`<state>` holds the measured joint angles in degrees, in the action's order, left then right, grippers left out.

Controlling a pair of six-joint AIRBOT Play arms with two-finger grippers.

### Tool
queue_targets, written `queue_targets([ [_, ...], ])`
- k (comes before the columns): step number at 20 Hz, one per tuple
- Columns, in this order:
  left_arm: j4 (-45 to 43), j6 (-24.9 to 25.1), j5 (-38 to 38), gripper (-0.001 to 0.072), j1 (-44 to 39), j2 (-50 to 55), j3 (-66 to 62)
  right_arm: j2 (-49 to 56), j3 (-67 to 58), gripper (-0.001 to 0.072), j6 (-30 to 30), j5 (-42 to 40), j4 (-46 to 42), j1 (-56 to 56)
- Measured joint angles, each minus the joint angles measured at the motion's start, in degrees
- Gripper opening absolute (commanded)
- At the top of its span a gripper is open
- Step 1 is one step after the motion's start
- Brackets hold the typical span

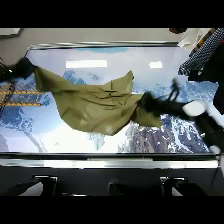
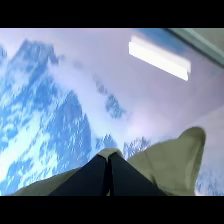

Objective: Fold the clothes and pants, and hang the long-sleeved shirts on hangers.

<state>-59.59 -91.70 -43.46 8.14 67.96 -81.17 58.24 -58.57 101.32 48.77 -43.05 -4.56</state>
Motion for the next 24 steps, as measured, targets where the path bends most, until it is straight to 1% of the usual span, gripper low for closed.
queue_targets([
  [5, 0.0, 0.1, 0.8, 0.0017, 3.6, -6.4, -12.7, -1.7, -34.6, 0.0029, 2.3, 8.7, -9.4, 11.5],
  [7, 0.0, 0.0, 1.0, 0.0017, 6.1, -10.6, -15.6, -3.4, -46.0, 0.0029, 2.4, 11.8, -14.3, 13.6],
  [9, -0.7, -1.2, 0.4, 0.0017, 9.1, -15.6, -17.2, -6.6, -53.6, 0.0029, 2.6, 13.7, -19.6, 14.7],
  [11, -2.6, -3.5, -1.2, 0.0017, 12.2, -20.7, -18.0, -10.6, -57.6, 0.0029, 2.8, 14.5, -24.4, 15.3],
  [14, -5.4, -5.7, -6.3, 0.0016, 15.4, -26.4, -18.5, -15.3, -60.2, 0.0029, 3.1, 15.4, -28.6, 15.6],
  [17, -6.0, -6.5, -11.1, 0.0017, 16.9, -28.3, -18.3, -15.5, -60.9, 0.0029, 6.2, 17.6, -30.9, 15.8],
  [18, -5.5, -6.9, -12.2, 0.0017, 17.2, -28.0, -18.0, -14.4, -61.1, 0.003, 7.7, 18.8, -30.9, 15.8],
  [21, -3.3, -6.6, -13.8, 0.0017, 16.4, -24.2, -16.6, -7.3, -60.0, 0.003, 12.7, 26.2, -28.6, 15.8],
  [24, -2.5, -6.1, -15.0, 0.0017, 12.2, -15.6, -15.4, 3.5, -56.3, 0.0034, 15.4, 31.9, -23.6, 15.8],
])
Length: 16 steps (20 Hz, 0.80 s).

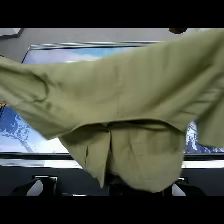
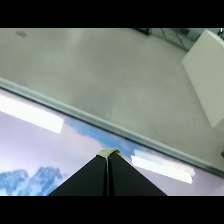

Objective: Fold the clothes and pants, and hang the long-sleeved shirts on hangers.

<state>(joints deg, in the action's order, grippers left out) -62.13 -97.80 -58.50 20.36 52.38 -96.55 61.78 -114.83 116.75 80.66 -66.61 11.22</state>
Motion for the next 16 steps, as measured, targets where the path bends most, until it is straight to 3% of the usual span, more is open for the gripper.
queue_targets([
  [4, -3.4, 0.3, 1.9, 0.0017, -8.8, 16.9, 0.6, 17.4, 3.2, 0.0059, 0.7, 1.5, 4.8, -0.3],
  [9, -5.8, -0.7, 11.3, 0.0018, -17.3, 37.6, 0.7, 39.2, 4.2, 0.0082, -1.2, -6.0, 7.1, -4.3],
  [10, -5.6, -1.4, 12.7, 0.0019, -18.3, 40.5, 0.7, 42.6, 4.2, 0.0096, -1.9, -7.9, 7.4, -5.4],
  [11, -4.9, -2.1, 13.6, 0.0024, -19.3, 43.2, 0.7, 45.2, 4.3, 0.0176, -2.7, -9.3, 7.6, -6.3],
  [12, -3.8, -2.7, 13.7, 0.0083, -19.9, 45.3, 0.7, 47.4, 4.3, 0.027, -3.6, -10.5, 7.6, -7.1],
  [13, -2.6, -3.0, 13.6, 0.0259, -20.3, 46.8, 0.7, 48.8, 4.3, 0.0336, -4.6, -11.2, 7.7, -7.7],
  [14, -1.5, -3.4, 13.2, 0.049, -20.5, 47.8, 0.6, 49.5, 4.3, 0.039, -5.8, -11.3, 8.0, -8.0],
  [15, -0.9, -3.6, 12.1, 0.063, -20.4, 48.4, 0.5, 49.7, 4.3, 0.0415, -7.3, -11.1, 7.9, -7.8],
  [16, -0.4, -3.8, 10.9, 0.0629, -19.9, 48.5, 0.2, 49.4, 4.3, 0.0448, -9.4, -9.8, 7.7, -7.1],
])
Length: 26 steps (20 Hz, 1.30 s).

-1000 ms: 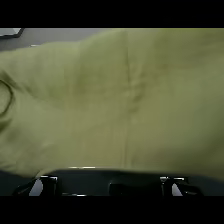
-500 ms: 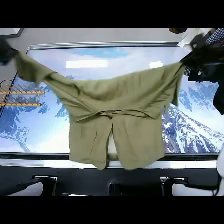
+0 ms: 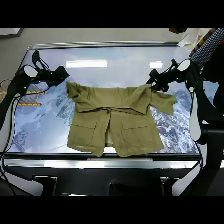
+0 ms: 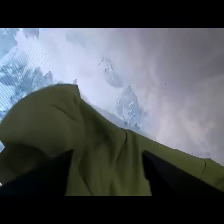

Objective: Fold the clothes and pants, and hang the long-sleeved shirts on hangers.

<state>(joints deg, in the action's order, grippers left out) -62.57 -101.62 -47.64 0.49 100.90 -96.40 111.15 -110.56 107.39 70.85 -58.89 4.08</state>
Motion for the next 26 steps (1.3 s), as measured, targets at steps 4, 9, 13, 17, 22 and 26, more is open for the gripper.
queue_targets([
  [4, 1.1, 1.0, -8.0, 0.0629, 4.9, -3.7, -0.7, -6.4, 0.1, 0.0546, -10.1, 9.5, -3.8, 5.1],
  [9, 1.4, 6.2, -16.9, 0.0616, 13.2, -15.4, 9.3, -18.7, 11.1, 0.0547, -17.5, 16.1, -5.6, 16.4],
  [13, 1.5, 8.9, -17.6, 0.0616, 16.5, -28.3, 29.4, -27.9, 31.6, 0.0547, -21.9, 16.1, -4.1, 21.3],
  [17, 1.6, 10.0, -16.5, 0.0615, 17.5, -36.3, 44.5, -32.5, 49.6, 0.0547, -26.1, 12.5, -3.3, 22.4],
  [22, 1.6, 10.4, -16.0, 0.0615, 17.8, -38.8, 51.1, -33.9, 63.1, 0.0545, -29.6, 7.2, -1.2, 22.7],
  [26, 1.6, 10.6, -15.9, 0.0616, 17.8, -39.3, 52.4, -34.1, 70.1, 0.0474, -31.2, 3.5, 3.3, 22.5],
])
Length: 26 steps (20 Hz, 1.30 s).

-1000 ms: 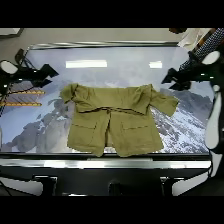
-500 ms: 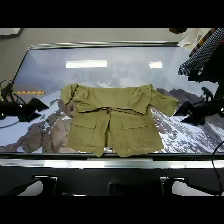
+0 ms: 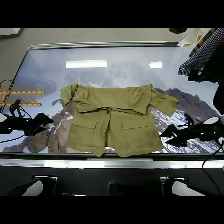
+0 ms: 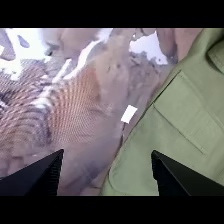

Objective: Fold the clothes and pants, and hang the long-sleeved shirts on hangers.

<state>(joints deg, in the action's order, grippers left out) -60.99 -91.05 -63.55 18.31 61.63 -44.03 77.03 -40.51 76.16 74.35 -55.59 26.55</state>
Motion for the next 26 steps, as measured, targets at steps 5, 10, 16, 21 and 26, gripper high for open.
queue_targets([
  [5, 0.2, 0.5, -3.8, 0.072, 0.0, 0.4, 0.6, -0.4, 3.7, 0.0029, -1.1, -1.6, 3.1, -3.9],
  [10, 5.4, 8.9, -6.1, 0.072, 0.0, 1.5, 4.9, -4.0, 4.3, 0.0029, 0.7, -2.9, 4.9, -5.4],
  [16, 11.5, 15.0, -2.8, 0.072, -0.2, 1.9, 10.3, -6.7, 4.4, 0.003, 2.4, -3.3, 5.6, -5.6],
  [21, 13.0, 16.9, -1.4, 0.072, -3.5, 3.7, 11.4, -7.1, 4.4, 0.003, 2.9, -3.5, 6.6, -5.6],
  [26, 14.2, 17.4, -0.6, 0.0545, -9.0, 7.6, 11.6, -7.1, 4.5, 0.003, 2.9, -3.6, 7.3, -5.7],
])
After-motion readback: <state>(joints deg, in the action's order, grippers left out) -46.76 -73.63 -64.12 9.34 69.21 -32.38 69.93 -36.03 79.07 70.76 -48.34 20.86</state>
